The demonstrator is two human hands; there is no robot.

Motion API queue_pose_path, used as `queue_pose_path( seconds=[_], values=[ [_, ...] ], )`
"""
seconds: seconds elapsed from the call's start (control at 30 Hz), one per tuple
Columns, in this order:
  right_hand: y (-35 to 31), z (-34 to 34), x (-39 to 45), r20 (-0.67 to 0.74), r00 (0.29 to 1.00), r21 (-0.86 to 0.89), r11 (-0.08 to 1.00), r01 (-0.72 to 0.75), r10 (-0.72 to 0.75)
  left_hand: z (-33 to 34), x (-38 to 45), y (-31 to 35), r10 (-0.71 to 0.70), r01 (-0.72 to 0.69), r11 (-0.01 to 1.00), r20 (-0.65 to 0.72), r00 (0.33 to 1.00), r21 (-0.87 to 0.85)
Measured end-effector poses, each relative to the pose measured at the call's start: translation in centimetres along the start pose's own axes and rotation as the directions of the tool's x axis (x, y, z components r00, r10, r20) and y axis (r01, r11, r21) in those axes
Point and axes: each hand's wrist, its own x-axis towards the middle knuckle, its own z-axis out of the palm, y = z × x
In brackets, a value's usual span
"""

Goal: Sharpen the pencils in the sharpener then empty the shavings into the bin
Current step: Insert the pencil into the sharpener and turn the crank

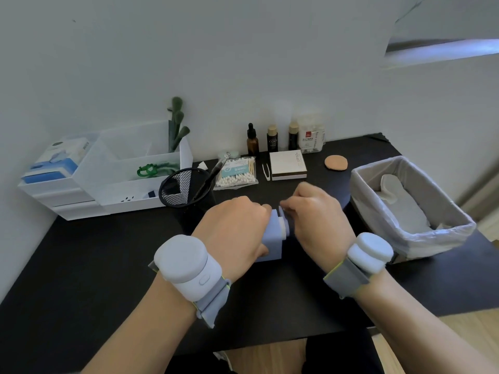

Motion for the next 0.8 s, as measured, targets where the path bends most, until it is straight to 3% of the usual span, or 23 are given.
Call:
queue_pose_path(
  seconds=[0.5, 0.8],
  values=[
    [0.1, 0.5, -4.0, 0.150, 0.989, 0.005, 1.000, -0.020, 0.019, 0.6, -0.1, -1.0, 0.033, -0.035, 0.999, -0.047, 0.998, -0.028],
    [0.4, -2.0, -3.5, 0.375, 0.926, 0.018, 0.999, -0.039, 0.030, 2.3, -0.5, -2.4, 0.028, -0.053, 0.964, -0.100, 0.995, -0.261]
  ],
)
